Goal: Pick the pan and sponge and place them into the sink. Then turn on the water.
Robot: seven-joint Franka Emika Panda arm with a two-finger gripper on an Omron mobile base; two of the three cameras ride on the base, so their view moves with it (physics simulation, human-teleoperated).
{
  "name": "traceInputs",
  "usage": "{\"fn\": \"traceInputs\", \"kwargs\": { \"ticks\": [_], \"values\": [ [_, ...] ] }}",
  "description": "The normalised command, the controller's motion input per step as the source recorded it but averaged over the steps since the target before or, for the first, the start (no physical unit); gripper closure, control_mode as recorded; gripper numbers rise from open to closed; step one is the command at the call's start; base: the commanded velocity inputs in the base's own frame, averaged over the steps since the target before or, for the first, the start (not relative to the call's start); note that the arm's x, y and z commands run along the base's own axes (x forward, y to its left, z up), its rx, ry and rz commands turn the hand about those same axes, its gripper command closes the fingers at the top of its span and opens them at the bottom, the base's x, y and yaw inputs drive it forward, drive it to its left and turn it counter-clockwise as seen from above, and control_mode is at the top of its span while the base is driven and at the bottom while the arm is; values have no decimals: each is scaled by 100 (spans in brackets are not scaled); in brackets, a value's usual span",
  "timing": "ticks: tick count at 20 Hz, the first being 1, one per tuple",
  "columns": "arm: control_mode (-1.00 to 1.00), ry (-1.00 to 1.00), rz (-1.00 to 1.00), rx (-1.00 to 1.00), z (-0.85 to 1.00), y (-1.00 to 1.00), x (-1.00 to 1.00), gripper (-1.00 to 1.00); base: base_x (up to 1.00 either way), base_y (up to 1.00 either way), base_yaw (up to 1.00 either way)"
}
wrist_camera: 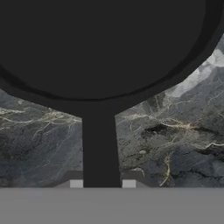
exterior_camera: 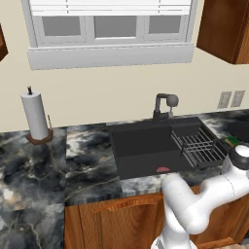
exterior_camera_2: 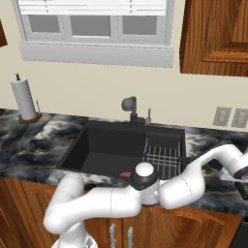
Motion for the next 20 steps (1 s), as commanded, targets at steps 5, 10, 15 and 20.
{"fn": "traceInputs", "kwargs": {
  "ticks": [5, 10, 15, 20],
  "values": [
    [-100, -5, 0, -7, -27, 17, -39, 100, 0, 0, 0],
    [-100, -9, -1, -2, 4, -1, -28, 100, 0, 0, 0],
    [-100, -8, 3, 0, 40, 1, -10, 100, 0, 0, 0],
    [-100, -3, 8, 0, 43, 17, -6, 100, 0, 0, 0]
  ]
}}
